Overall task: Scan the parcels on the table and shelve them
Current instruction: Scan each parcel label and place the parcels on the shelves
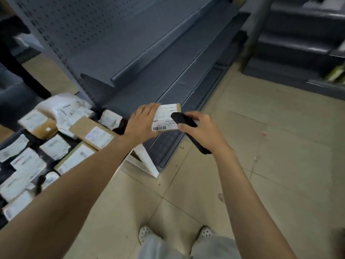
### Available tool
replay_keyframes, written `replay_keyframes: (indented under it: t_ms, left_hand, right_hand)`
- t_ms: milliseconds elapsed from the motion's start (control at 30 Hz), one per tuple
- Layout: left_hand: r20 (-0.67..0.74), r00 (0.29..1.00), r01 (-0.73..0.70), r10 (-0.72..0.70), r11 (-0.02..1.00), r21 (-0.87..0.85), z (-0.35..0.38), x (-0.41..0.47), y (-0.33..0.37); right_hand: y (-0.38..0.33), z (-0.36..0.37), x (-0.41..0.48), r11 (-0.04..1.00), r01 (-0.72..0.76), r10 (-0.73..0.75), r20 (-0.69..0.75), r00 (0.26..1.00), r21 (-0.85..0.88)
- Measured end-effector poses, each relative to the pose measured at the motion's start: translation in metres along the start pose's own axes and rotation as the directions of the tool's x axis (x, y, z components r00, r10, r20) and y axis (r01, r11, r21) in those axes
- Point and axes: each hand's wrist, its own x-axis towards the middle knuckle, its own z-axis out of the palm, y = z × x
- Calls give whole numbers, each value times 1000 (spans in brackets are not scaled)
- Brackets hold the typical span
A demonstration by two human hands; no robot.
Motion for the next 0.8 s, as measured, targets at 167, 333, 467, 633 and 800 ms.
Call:
replay_keyframes:
  t_ms: [167, 333, 467, 633, 800]
  left_hand:
    - [-41, 986, -161, 159, 986, -49, -6, 104, 91]
    - [-39, 954, -299, 297, 952, -61, 6, 196, 168]
    - [-26, 907, -420, 420, 904, -75, 28, 271, 214]
    - [-47, 862, -507, 505, 859, -74, 32, 395, 242]
    - [-88, 835, -549, 543, 833, -67, 25, 531, 242]
  right_hand:
    - [50, -89, 5, 998, -63, 67, -197, 978, 23]
    - [98, -163, 20, 985, -174, 167, -342, 925, 12]
    - [125, -211, 58, 977, -214, 201, -432, 879, 18]
    - [138, -269, 139, 967, -253, 242, -490, 837, 46]
    - [136, -329, 250, 966, -241, 253, -534, 807, 94]
